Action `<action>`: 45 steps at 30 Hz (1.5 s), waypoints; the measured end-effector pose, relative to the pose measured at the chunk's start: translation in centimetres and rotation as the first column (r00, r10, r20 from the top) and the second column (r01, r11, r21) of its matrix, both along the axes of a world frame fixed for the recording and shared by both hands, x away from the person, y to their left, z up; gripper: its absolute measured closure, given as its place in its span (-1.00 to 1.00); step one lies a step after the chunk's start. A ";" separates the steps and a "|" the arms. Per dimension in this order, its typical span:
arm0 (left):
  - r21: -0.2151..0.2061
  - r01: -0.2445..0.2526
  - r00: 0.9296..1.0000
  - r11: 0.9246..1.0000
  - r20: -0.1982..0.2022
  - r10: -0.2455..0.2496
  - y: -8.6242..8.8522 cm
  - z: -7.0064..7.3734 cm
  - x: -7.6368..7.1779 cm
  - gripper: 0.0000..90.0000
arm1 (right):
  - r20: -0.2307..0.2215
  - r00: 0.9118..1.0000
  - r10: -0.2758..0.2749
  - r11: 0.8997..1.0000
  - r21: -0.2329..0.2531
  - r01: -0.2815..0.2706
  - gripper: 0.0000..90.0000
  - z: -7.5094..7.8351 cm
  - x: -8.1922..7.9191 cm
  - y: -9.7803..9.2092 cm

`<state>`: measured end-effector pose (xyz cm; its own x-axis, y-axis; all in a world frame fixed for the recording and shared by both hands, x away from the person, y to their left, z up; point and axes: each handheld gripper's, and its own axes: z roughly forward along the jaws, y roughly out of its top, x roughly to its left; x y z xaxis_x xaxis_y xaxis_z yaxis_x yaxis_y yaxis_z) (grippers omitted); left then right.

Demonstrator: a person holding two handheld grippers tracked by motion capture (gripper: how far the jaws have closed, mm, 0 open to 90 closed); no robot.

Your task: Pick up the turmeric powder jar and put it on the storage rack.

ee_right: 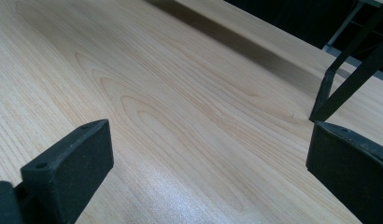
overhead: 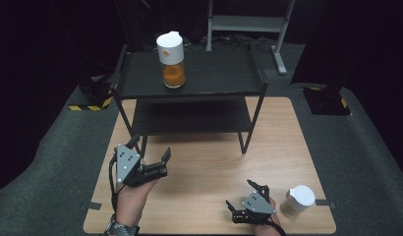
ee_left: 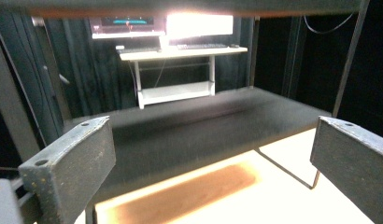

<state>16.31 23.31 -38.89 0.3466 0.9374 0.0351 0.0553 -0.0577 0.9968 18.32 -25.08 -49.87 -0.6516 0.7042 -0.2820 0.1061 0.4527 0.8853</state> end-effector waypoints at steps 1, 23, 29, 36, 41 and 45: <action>0.001 -0.001 1.000 1.000 -0.005 0.001 0.0 -0.3 -0.1 -0.99 | 0.001 1.000 0.000 1.000 -0.001 0.000 -1.00 0.0 0.0 0.0; 0.023 0.020 0.981 1.000 -0.194 -0.015 0.9 -8.3 -1.3 -0.99 | 0.009 1.000 -0.003 1.000 -0.016 0.004 -1.00 0.0 -0.2 0.3; 0.054 0.032 0.970 0.998 -0.243 -0.018 0.8 -9.5 -0.9 -0.99 | 0.011 1.000 -0.007 1.000 -0.019 0.007 -1.00 0.0 -0.2 0.4; 0.114 0.059 0.957 0.992 -0.289 -0.024 0.6 -10.3 -0.5 -0.99 | 0.013 1.000 -0.011 1.000 -0.026 0.011 -1.00 0.0 -0.3 0.5; 0.161 0.078 0.954 0.984 -0.300 -0.027 0.2 -10.3 -0.4 -0.99 | 0.015 1.000 -0.013 0.999 -0.029 0.014 -1.00 0.0 -0.3 0.6; 0.214 0.094 0.955 0.972 -0.296 -0.027 -0.4 -10.2 -0.5 -0.99 | 0.017 1.000 -0.012 0.999 -0.032 0.013 -1.00 0.0 -0.4 0.6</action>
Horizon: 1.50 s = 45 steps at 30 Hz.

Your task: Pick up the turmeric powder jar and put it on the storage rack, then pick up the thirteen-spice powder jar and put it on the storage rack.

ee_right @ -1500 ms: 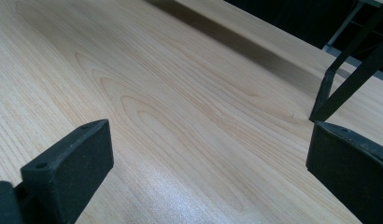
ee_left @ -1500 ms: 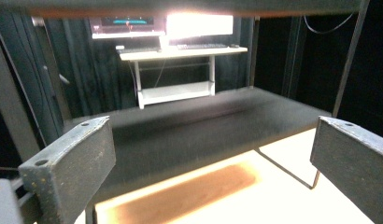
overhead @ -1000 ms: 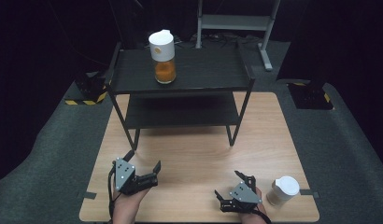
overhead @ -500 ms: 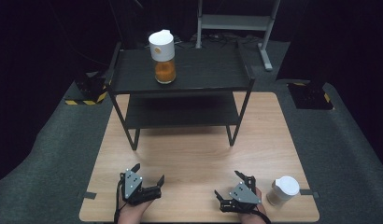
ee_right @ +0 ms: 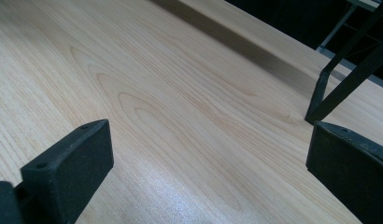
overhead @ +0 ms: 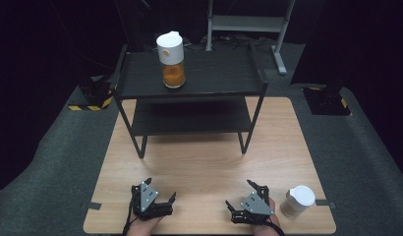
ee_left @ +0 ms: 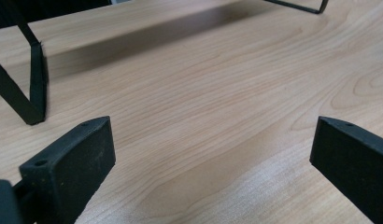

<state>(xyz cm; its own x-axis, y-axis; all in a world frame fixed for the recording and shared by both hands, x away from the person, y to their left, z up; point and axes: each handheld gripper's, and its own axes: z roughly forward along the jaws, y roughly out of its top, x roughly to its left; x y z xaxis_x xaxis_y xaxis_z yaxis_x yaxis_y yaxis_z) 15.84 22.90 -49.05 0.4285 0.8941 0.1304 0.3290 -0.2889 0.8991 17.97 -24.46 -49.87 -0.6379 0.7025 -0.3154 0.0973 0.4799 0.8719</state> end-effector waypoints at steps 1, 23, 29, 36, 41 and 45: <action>0.016 0.004 1.000 1.000 -0.006 -0.004 -0.2 0.1 0.1 -0.99 | -0.001 1.000 0.003 1.000 -0.002 -0.003 -1.00 0.0 0.0 0.0; 0.104 0.019 1.000 0.994 0.008 -0.020 -1.4 0.3 -0.1 -0.99 | -0.025 0.999 0.025 0.994 0.105 -0.023 -1.00 0.0 0.3 -1.9; 0.090 0.018 1.000 0.996 0.000 -0.019 -1.2 0.3 0.0 -0.99 | 0.011 1.000 0.024 0.987 0.159 -0.026 -1.00 0.4 -0.2 -2.7; 0.082 0.021 1.000 0.996 -0.002 -0.021 -1.0 0.3 0.0 -0.99 | 0.031 0.999 0.027 0.977 0.209 -0.033 -0.99 1.2 -0.8 -3.4; 0.081 0.025 1.000 0.996 -0.001 -0.025 -1.0 0.3 0.0 -0.99 | 0.057 0.998 0.024 0.970 0.241 -0.037 -0.99 2.0 -1.4 -3.9; 0.081 0.027 1.000 0.996 0.000 -0.027 -0.9 0.3 0.0 -0.99 | 0.081 0.997 0.012 0.965 0.259 -0.033 -0.99 2.7 -1.9 -4.4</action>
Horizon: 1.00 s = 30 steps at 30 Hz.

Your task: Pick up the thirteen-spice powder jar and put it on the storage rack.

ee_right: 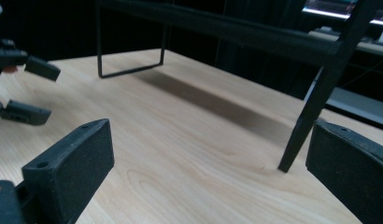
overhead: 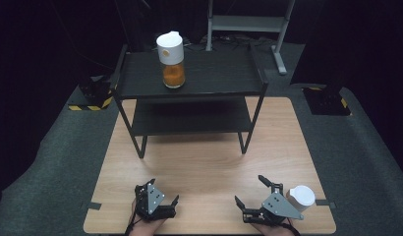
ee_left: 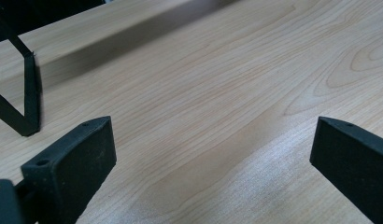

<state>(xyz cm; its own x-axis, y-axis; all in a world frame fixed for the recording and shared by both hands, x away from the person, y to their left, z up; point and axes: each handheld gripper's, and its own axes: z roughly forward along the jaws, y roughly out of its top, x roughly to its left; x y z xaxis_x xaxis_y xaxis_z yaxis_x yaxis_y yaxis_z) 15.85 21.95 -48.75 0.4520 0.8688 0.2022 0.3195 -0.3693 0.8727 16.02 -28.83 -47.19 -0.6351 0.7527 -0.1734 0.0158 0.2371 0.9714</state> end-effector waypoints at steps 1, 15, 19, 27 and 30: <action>-0.001 0.000 1.000 1.000 0.000 0.000 0.0 0.0 0.0 -0.99 | 0.004 1.000 -0.003 1.000 0.003 0.003 -0.99 0.2 -0.1 -0.1; -0.018 -0.002 1.000 1.000 0.001 0.002 0.3 -0.1 0.0 -0.99 | 0.013 0.997 -0.074 0.996 0.058 0.073 -0.99 1.8 -1.4 -3.5; -0.024 -0.002 1.000 1.000 0.002 0.002 0.4 -0.1 0.0 -0.99 | 0.017 0.995 -0.101 0.993 0.070 0.100 -0.99 2.0 -1.8 -4.6; -0.030 0.001 1.000 1.000 0.001 -0.001 0.5 -0.1 0.0 -0.99 | 0.022 0.988 -0.151 0.985 0.085 0.149 -0.99 2.0 -2.6 -6.5; -0.031 0.003 1.000 1.000 0.001 -0.003 0.5 -0.1 0.0 -0.99 | 0.022 0.985 -0.172 0.982 0.088 0.169 -1.00 2.0 -2.9 -7.2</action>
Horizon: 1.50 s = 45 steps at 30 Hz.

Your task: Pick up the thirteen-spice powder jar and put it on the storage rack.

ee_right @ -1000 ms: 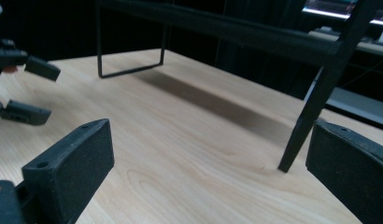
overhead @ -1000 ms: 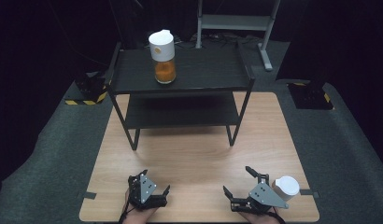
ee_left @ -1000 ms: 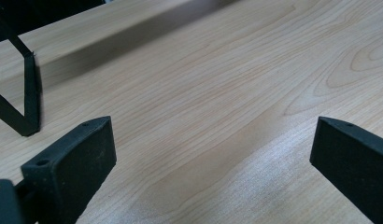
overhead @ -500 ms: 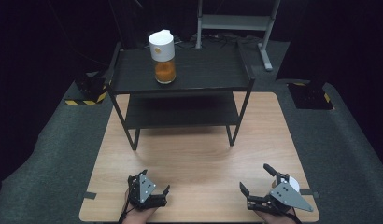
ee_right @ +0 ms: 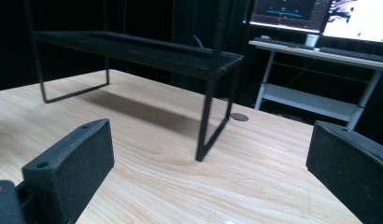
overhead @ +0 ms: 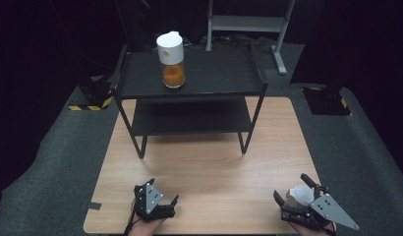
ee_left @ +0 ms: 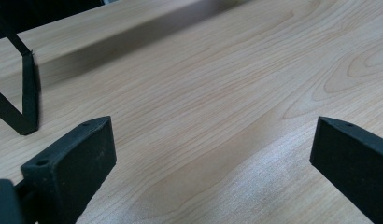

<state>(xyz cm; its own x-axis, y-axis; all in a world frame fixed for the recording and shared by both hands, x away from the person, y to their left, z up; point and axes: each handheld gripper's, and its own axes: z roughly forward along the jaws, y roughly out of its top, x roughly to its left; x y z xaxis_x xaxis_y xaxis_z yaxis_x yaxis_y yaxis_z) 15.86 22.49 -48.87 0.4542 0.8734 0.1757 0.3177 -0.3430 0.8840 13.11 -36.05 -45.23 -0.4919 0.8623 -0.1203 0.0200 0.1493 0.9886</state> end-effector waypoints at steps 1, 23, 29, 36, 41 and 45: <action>-0.001 0.000 1.000 1.000 0.001 0.000 0.0 0.0 0.0 -0.99 | 0.000 1.000 -0.006 1.000 0.002 0.006 -1.00 0.0 -0.1 -0.2; -0.020 0.005 1.000 1.000 -0.002 -0.005 0.3 -0.1 0.1 -0.99 | -0.083 0.994 -0.073 0.997 -0.017 0.072 -0.98 -2.8 -1.3 -3.2; -0.027 0.005 1.000 1.000 -0.003 -0.005 0.4 -0.1 0.1 -0.99 | -0.115 0.991 -0.067 0.998 -0.006 0.066 -0.87 -3.6 -0.9 -3.3; -0.031 0.006 1.000 0.999 -0.003 -0.006 0.5 -0.1 0.1 -0.99 | -0.145 0.988 -0.053 0.998 0.014 0.056 -0.71 -4.3 -0.6 -3.7; -0.032 0.006 1.000 0.999 -0.004 -0.006 0.5 -0.1 0.1 -0.99 | -0.168 0.985 -0.037 0.999 0.027 0.042 -0.59 -4.8 -0.4 -4.2; -0.029 0.005 1.000 1.000 -0.004 -0.005 0.6 -0.1 0.1 -0.99 | -0.181 0.983 -0.020 0.999 0.037 0.027 -0.46 -5.1 -0.2 -4.5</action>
